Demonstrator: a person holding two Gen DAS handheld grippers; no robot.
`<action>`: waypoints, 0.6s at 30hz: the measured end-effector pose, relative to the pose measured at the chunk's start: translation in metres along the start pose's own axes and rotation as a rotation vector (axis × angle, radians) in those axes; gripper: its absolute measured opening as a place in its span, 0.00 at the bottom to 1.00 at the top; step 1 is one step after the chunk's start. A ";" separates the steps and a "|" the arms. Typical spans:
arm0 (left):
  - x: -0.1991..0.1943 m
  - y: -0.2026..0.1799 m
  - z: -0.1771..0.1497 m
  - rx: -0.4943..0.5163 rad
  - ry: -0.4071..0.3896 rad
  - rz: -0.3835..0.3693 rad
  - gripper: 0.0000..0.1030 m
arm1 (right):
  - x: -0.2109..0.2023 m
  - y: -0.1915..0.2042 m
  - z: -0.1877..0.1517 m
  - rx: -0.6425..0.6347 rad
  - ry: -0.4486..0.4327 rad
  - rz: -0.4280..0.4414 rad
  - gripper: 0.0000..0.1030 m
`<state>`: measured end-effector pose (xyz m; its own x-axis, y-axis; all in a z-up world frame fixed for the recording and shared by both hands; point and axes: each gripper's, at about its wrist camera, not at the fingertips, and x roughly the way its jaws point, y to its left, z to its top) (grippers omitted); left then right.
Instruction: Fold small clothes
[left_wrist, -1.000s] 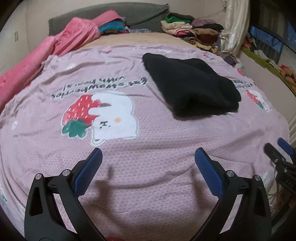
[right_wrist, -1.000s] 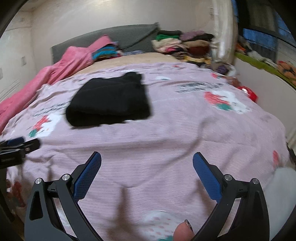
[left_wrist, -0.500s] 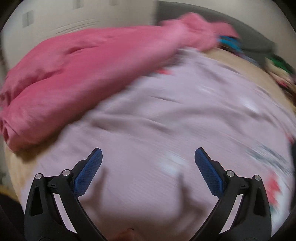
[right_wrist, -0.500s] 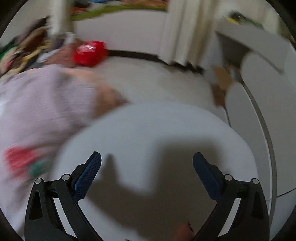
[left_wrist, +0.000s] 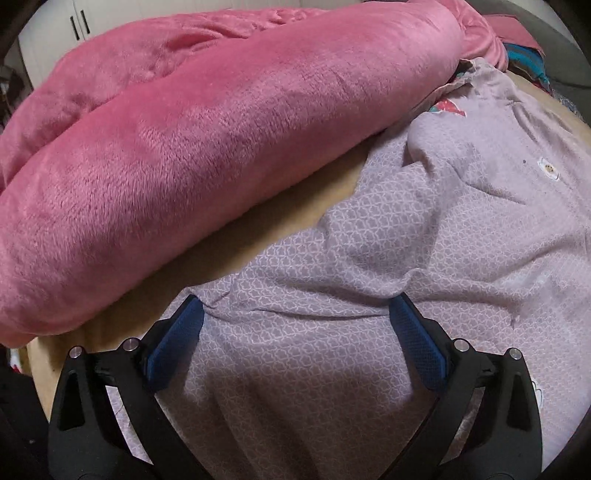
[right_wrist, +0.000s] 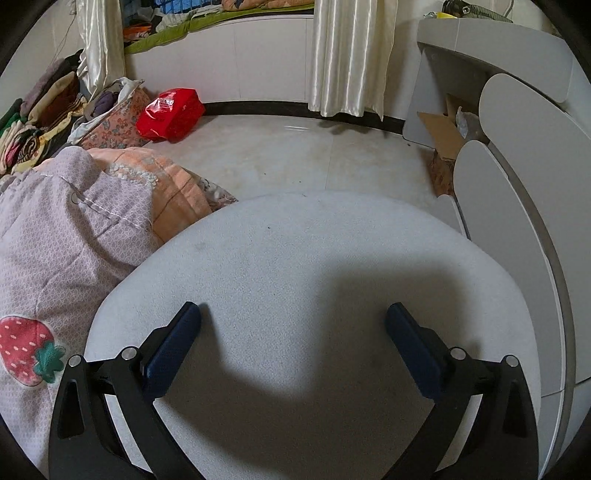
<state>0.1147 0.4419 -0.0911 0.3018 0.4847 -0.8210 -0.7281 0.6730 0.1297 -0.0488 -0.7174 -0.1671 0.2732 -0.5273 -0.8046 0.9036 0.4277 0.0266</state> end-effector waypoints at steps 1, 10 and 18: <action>0.001 0.004 0.000 -0.015 0.005 -0.021 0.91 | 0.000 0.000 0.000 0.000 0.000 0.000 0.96; 0.003 0.008 -0.001 -0.032 0.010 -0.045 0.91 | 0.001 0.000 0.001 -0.001 0.000 -0.002 0.96; 0.009 0.001 0.006 -0.030 0.010 -0.042 0.91 | 0.001 0.000 0.001 0.000 0.000 -0.001 0.96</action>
<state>0.1207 0.4500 -0.0951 0.3261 0.4508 -0.8309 -0.7329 0.6757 0.0790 -0.0481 -0.7189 -0.1670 0.2726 -0.5274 -0.8047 0.9036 0.4276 0.0258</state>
